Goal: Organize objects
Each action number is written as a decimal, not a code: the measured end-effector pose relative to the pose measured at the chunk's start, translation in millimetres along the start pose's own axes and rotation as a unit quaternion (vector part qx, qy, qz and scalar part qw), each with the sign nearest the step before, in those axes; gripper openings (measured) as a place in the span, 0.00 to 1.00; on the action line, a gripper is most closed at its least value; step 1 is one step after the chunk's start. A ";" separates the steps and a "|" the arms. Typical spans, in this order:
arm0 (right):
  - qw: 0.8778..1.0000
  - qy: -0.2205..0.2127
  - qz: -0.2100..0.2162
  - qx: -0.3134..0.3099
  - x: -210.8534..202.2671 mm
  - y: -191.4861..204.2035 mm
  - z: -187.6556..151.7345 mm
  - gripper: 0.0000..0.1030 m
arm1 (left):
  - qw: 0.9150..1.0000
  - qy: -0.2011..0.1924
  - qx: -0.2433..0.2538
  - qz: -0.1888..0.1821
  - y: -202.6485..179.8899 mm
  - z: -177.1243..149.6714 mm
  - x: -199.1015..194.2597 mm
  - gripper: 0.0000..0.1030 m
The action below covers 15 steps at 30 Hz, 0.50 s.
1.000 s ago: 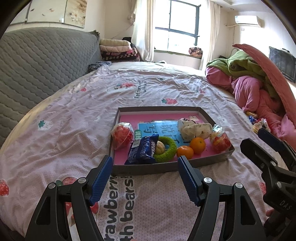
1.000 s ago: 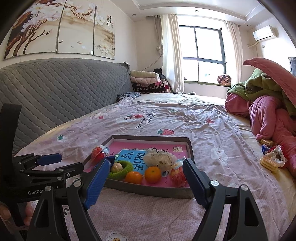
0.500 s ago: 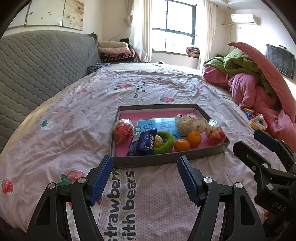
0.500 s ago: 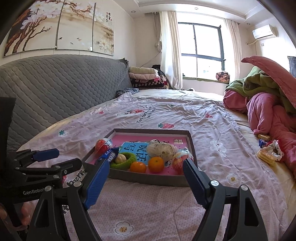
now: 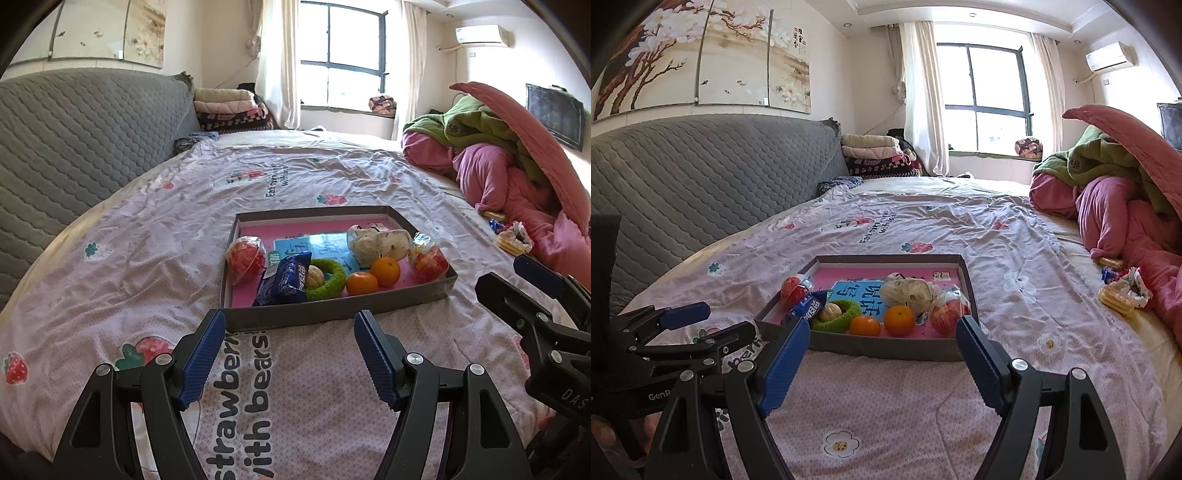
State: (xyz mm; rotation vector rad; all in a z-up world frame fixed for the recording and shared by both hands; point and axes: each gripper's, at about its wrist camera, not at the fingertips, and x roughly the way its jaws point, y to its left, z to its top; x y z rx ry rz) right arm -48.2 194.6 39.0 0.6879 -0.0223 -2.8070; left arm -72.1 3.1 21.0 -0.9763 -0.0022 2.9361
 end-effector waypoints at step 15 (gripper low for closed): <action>0.999 0.033 0.014 0.026 19.9 -3.1 -32.3 0.79 | 1.000 0.008 0.003 -0.008 1.8 -21.6 22.0 0.72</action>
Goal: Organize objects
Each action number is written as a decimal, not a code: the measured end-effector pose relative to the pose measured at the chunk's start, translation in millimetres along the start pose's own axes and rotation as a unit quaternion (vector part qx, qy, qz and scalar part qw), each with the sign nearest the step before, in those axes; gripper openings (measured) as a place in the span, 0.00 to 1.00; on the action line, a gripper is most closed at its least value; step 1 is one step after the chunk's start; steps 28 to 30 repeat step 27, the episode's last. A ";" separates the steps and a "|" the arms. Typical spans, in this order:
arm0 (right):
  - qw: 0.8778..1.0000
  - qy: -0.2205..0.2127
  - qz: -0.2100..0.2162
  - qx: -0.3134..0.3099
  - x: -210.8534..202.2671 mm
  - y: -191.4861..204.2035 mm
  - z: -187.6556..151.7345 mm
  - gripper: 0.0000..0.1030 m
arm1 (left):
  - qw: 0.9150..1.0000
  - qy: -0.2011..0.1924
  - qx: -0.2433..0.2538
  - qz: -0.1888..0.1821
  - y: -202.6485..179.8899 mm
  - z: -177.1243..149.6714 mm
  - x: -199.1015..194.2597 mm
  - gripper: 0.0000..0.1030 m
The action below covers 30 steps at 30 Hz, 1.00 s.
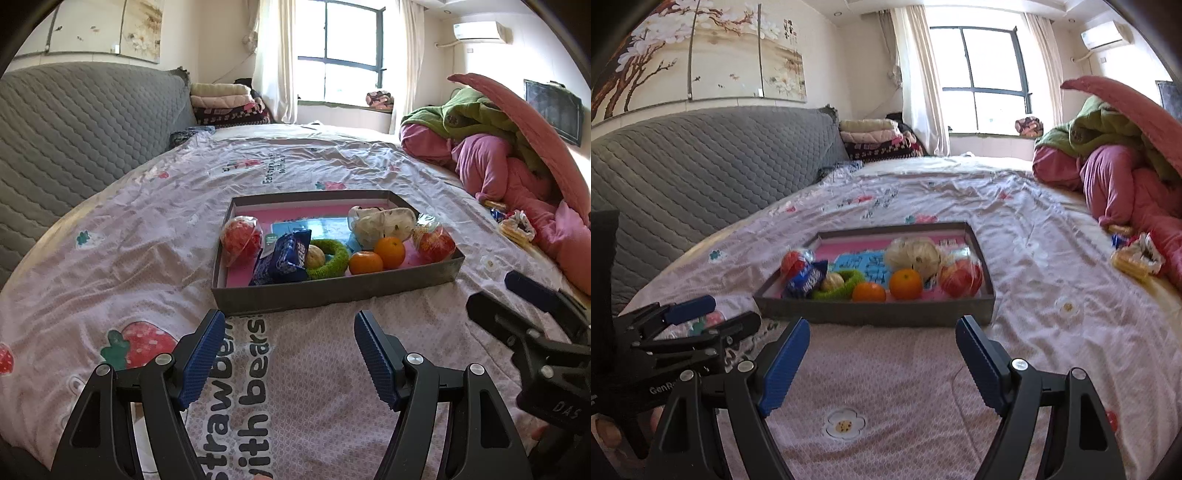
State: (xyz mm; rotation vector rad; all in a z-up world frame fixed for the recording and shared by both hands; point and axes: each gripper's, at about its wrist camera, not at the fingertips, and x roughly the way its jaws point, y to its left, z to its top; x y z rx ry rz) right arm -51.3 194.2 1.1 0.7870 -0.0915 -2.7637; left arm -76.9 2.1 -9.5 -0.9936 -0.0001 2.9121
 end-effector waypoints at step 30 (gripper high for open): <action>0.999 0.036 -0.010 -0.016 24.2 0.1 -21.6 0.79 | 1.000 0.016 0.007 0.011 3.5 -16.1 23.0 0.72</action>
